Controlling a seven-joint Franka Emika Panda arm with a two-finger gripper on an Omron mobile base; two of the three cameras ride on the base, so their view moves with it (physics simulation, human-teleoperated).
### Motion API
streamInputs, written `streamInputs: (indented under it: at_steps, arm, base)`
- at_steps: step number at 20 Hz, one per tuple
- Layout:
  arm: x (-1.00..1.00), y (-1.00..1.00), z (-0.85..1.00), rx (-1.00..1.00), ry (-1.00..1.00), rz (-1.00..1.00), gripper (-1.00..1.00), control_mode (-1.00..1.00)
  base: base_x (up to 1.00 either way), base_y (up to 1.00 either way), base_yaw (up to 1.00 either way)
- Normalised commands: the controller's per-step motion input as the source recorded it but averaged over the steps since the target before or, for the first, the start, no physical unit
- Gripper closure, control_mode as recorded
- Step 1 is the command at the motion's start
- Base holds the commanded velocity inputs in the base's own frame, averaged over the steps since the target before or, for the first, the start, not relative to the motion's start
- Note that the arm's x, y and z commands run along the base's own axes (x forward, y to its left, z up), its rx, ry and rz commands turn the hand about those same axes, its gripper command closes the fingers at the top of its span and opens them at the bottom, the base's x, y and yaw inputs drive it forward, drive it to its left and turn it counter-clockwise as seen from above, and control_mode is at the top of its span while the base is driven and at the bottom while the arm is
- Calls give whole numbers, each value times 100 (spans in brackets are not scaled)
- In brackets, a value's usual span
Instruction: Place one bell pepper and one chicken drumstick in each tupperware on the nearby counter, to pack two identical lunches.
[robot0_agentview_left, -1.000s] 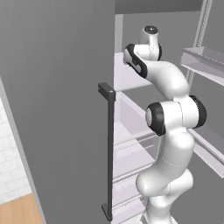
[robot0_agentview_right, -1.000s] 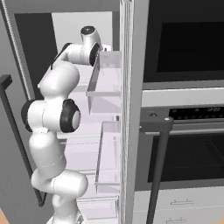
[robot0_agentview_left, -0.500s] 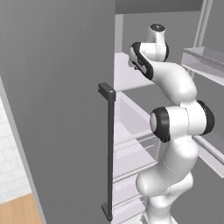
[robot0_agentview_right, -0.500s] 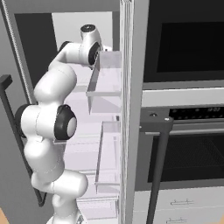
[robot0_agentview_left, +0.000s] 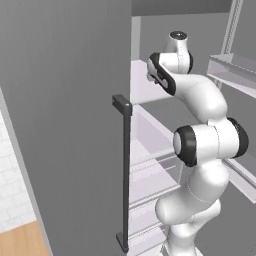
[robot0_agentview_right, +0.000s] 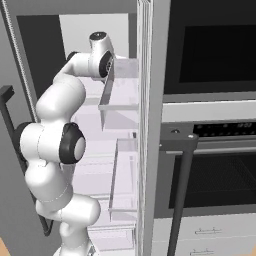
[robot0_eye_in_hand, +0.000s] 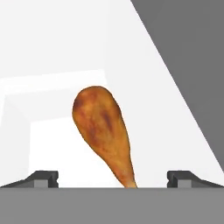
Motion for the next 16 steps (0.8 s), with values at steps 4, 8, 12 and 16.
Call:
streamInputs:
  at_steps: [4, 8, 12, 16]
  arm:
    - [45, 0, -46, -2, 0, 0, -100, -100]
    - [31, 14, -55, -3, 1, 0, 100, -100]
    - [12, 40, -70, -7, 0, 0, 100, -100]
    - [14, 29, -79, -5, 0, 1, 100, -100]
  base:
    - [0, 0, 0]
    - [0, 0, 0]
    - [0, 0, 0]
    - [0, 0, 0]
